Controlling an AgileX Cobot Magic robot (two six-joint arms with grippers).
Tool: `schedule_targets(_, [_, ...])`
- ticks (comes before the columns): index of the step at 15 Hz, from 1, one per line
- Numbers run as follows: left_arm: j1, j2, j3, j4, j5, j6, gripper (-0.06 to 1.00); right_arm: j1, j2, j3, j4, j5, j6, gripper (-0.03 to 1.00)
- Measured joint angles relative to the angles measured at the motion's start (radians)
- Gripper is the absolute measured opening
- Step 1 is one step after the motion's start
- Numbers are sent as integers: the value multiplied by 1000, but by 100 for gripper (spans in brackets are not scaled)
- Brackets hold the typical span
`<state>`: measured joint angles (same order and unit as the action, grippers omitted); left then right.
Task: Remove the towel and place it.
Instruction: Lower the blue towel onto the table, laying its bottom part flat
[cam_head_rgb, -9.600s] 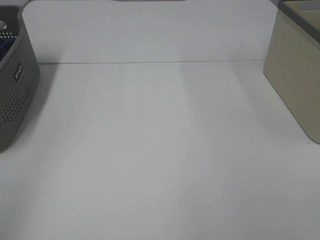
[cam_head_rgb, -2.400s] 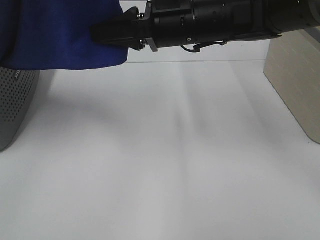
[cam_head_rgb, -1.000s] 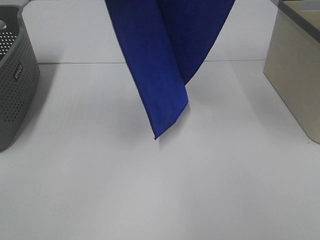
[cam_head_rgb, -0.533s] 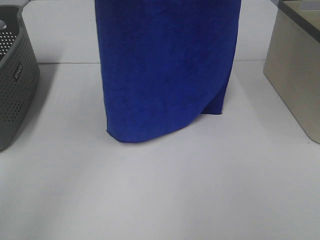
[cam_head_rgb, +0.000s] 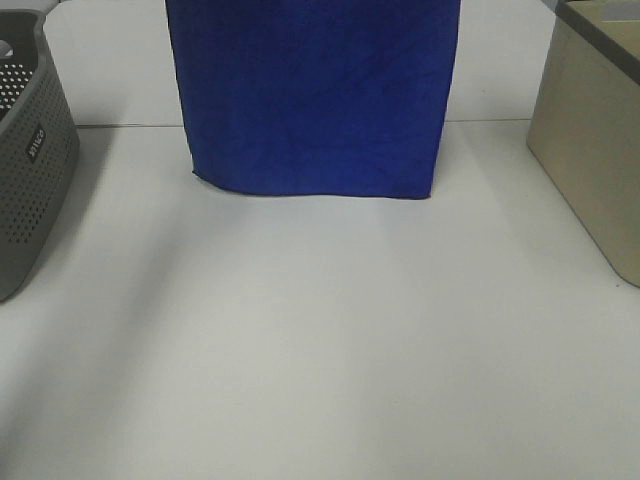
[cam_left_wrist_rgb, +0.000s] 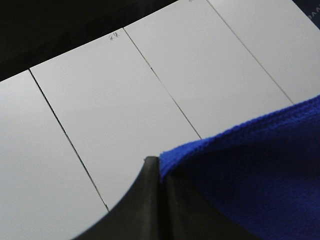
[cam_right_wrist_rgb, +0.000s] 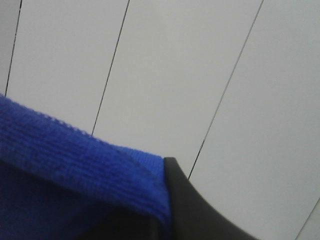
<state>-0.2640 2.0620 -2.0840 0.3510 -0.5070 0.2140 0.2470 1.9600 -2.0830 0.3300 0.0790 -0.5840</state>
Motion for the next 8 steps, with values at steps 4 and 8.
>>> schedule_targets(4, [6, 268, -413, 5, 157, -3, 0, -10, 172, -250, 0, 1, 0, 2])
schedule_targets(8, [6, 296, -458, 8, 203, -53, 0, -27, 184, -255, 10, 69, 1, 2])
